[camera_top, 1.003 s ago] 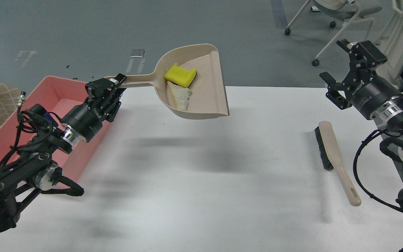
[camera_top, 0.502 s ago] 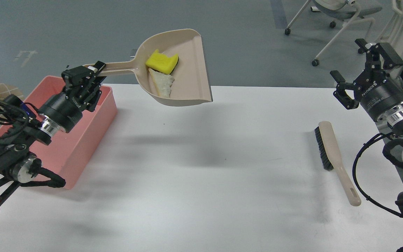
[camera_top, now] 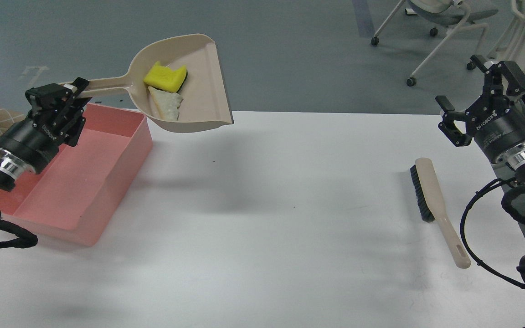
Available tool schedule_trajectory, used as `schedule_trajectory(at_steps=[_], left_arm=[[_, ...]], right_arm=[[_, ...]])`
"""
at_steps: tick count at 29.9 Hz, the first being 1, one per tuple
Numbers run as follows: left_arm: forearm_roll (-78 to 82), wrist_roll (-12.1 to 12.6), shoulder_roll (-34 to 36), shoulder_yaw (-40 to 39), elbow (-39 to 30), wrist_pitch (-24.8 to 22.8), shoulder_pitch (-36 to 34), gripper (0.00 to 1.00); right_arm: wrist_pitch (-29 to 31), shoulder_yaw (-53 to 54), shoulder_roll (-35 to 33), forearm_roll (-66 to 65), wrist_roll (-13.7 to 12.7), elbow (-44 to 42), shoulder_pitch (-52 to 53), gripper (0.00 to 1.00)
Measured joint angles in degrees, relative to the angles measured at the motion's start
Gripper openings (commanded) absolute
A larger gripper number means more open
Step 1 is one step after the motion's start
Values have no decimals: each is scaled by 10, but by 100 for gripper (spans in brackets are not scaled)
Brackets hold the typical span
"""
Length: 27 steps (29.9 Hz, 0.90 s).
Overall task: Sweep and dump garbage into bin
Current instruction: 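Carry the dustpan with the left gripper over the pink bin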
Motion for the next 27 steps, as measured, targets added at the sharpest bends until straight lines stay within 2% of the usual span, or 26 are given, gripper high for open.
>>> schedule_trajectory(at_steps=[8,14,27], left_arm=[[-34,0,46,-8,49,-24,21,12],[-39,0,91,-8,53,-28,37,12],[-28,0,143,-7,60,-79,61,11]], right_arm=[[0,0,-1,0,0,0,-9,99],[0,0,-2,0,0,0,-20,99],[0,1,-10,0,0,2,-23,99]])
